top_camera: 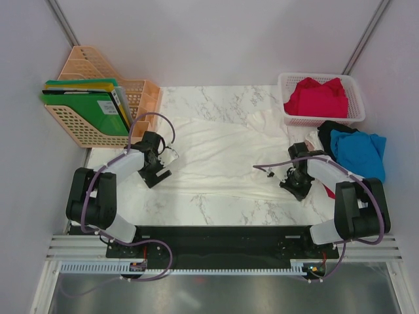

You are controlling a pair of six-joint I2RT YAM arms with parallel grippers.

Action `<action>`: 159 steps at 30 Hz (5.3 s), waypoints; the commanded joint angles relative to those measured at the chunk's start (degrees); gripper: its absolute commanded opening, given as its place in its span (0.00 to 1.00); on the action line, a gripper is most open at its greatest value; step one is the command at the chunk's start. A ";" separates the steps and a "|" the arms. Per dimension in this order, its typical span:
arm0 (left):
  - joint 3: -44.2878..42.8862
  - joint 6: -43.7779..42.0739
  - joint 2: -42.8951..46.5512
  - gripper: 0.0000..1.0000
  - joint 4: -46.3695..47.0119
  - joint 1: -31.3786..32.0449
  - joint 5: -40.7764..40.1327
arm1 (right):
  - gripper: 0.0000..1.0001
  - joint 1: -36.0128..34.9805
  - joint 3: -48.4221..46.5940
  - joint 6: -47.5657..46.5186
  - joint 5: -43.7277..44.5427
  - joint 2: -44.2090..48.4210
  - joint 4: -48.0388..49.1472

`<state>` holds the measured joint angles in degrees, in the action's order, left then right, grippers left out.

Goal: Fold and stack the t-shirts
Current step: Fold the flattened tshirt in 1/3 of the way, then grap the side of the flattened tshirt furthest away from the robot with both arms

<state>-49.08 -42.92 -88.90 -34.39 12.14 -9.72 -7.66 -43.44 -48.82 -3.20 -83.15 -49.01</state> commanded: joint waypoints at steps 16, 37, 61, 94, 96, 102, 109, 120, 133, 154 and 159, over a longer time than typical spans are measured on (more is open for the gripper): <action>7.85 1.43 3.99 1.00 1.44 -0.01 -1.44 | 0.75 7.40 -1.03 -10.59 10.76 0.97 -5.91; 8.22 8.36 41.26 1.00 -10.53 0.08 5.73 | 0.94 7.40 -13.68 -2.53 -8.64 25.07 -19.73; 5.57 18.48 12.11 1.00 11.80 0.08 13.23 | 0.98 -0.86 -12.37 31.94 -7.43 -4.46 20.45; 25.53 5.04 39.68 1.00 0.74 -0.19 7.43 | 0.98 -0.87 2.92 13.49 0.47 6.51 6.39; 25.26 4.95 39.69 1.00 -0.06 -0.19 7.61 | 0.98 -0.95 3.62 12.96 1.35 8.52 5.95; 22.11 4.69 45.56 1.00 -1.81 -0.19 9.36 | 0.98 -0.86 -1.71 11.64 -0.67 18.80 0.33; 9.47 1.52 50.50 1.00 -4.89 -0.19 7.17 | 0.98 -0.95 -15.96 11.90 -0.49 25.05 -8.99; -17.34 17.16 17.06 1.00 -10.52 -0.10 20.42 | 0.98 -1.65 -38.02 25.52 -7.87 -0.20 -6.18; -24.31 16.81 -5.84 1.00 -7.36 0.16 18.77 | 0.98 -2.89 -68.74 29.65 -0.32 -37.23 -0.99; -21.33 14.36 -10.33 1.00 1.34 0.87 11.30 | 0.96 1.50 -84.26 30.80 7.33 -56.59 -0.56; -17.46 13.30 -8.22 1.00 3.54 0.95 10.33 | 0.96 3.88 -83.39 29.22 8.83 -57.03 -0.12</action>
<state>-68.23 -27.97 -99.70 -33.39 12.95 1.83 -8.47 -127.20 -18.13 -0.32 -141.91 -50.89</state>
